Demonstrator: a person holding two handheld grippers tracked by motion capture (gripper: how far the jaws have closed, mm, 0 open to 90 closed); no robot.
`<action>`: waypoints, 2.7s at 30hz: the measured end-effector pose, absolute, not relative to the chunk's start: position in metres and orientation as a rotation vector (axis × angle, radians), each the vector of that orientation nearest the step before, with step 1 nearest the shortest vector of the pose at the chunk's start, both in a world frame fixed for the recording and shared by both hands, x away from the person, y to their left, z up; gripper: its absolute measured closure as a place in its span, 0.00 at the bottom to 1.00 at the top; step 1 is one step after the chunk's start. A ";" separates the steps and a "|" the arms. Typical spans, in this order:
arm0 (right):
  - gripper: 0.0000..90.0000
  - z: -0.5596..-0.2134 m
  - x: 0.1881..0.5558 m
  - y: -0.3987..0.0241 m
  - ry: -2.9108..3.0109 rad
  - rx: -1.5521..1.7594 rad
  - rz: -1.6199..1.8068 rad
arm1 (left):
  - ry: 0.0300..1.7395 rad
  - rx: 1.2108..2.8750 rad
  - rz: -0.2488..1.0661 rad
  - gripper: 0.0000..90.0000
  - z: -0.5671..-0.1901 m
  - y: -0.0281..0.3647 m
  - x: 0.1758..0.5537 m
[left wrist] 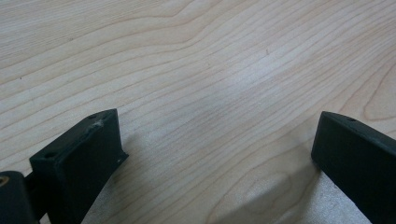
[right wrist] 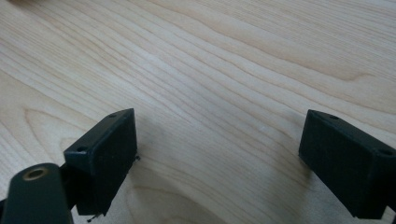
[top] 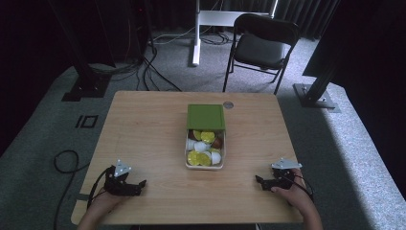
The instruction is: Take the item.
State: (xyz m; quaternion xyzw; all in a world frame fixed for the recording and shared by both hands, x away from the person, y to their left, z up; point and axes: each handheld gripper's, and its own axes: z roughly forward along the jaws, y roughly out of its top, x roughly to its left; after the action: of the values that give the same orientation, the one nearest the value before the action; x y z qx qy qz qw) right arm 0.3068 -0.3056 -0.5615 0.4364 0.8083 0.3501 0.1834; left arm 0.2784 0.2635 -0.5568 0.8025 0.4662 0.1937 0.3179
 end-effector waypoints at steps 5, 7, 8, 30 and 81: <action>0.12 -0.561 0.307 -0.306 2.284 1.227 0.989 | 1.230 2.111 0.510 0.03 -0.557 0.264 0.277; 0.12 -0.561 0.307 -0.306 2.284 1.227 0.989 | 1.230 2.111 0.509 0.03 -0.557 0.264 0.277; 0.12 -0.561 0.307 -0.306 2.284 1.227 0.989 | 1.230 2.111 0.509 0.03 -0.557 0.264 0.277; 0.15 -0.560 0.303 -0.299 2.269 1.261 1.005 | 1.230 2.111 0.510 0.03 -0.557 0.264 0.277; 0.16 -0.458 0.323 -0.208 2.254 0.890 1.408 | 1.230 2.114 0.509 0.03 -0.556 0.264 0.277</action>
State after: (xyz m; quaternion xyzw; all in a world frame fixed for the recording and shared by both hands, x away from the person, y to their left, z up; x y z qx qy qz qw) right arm 0.3231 -0.2076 -0.4580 0.3131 0.7927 0.4951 0.1688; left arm 0.2773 0.2638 -0.5565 0.8028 0.4671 0.1933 0.3163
